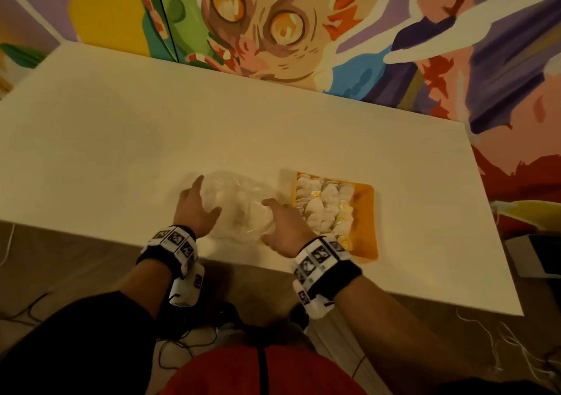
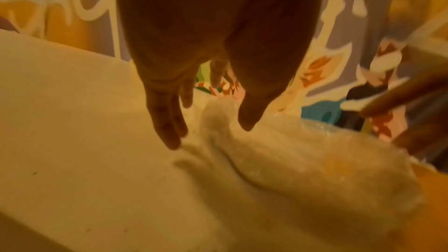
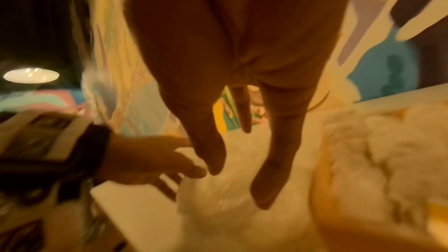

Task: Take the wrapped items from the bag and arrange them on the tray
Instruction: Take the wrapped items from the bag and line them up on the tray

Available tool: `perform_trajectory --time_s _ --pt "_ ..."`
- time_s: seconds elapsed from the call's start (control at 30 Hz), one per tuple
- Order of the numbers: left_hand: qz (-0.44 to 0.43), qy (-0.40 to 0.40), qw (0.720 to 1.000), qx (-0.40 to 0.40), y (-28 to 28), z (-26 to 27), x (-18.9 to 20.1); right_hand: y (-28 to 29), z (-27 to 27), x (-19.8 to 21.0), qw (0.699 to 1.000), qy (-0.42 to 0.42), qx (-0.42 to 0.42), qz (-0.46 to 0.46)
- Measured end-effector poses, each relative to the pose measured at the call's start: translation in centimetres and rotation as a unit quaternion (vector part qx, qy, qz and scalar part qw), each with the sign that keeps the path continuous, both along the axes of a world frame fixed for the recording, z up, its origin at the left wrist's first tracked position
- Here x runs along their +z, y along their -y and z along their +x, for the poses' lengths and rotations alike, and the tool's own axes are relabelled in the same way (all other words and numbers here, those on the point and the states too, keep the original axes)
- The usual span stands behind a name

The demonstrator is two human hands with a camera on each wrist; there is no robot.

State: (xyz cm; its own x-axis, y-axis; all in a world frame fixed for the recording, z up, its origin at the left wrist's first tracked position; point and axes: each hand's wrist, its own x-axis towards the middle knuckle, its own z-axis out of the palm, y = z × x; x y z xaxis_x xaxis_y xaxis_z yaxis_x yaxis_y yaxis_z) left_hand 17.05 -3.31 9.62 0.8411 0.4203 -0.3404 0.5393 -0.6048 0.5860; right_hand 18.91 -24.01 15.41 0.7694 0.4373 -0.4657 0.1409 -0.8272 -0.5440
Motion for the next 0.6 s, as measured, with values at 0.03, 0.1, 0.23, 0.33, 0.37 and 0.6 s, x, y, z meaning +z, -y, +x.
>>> perform_trajectory --time_s 0.03,0.1,0.23,0.33,0.37,0.6 --pt "-0.007 -0.013 0.999 -0.029 -0.1 0.2 -0.4 -1.2 -0.4 -0.8 0.999 -0.009 0.005 -0.034" --pt "-0.036 -0.013 0.999 -0.029 -0.4 0.3 -1.2 -2.9 -0.9 -2.1 0.997 -0.015 -0.021 -0.069" --pt "-0.221 0.015 0.970 0.104 -1.2 -0.4 -1.7 -3.8 -0.9 -2.9 0.997 0.016 -0.042 -0.069" --pt "-0.368 0.069 0.914 0.156 -0.4 -1.8 -0.4 -3.8 -0.5 -3.0 0.998 0.031 -0.055 0.007" --pt "-0.388 0.074 0.906 0.151 0.1 -2.3 0.4 -3.9 -0.5 -3.2 0.997 0.042 -0.054 0.044" --pt "-0.414 0.162 0.892 -0.079 3.0 -5.4 4.2 -4.1 -1.4 -2.9 0.927 -0.038 -0.135 0.347"
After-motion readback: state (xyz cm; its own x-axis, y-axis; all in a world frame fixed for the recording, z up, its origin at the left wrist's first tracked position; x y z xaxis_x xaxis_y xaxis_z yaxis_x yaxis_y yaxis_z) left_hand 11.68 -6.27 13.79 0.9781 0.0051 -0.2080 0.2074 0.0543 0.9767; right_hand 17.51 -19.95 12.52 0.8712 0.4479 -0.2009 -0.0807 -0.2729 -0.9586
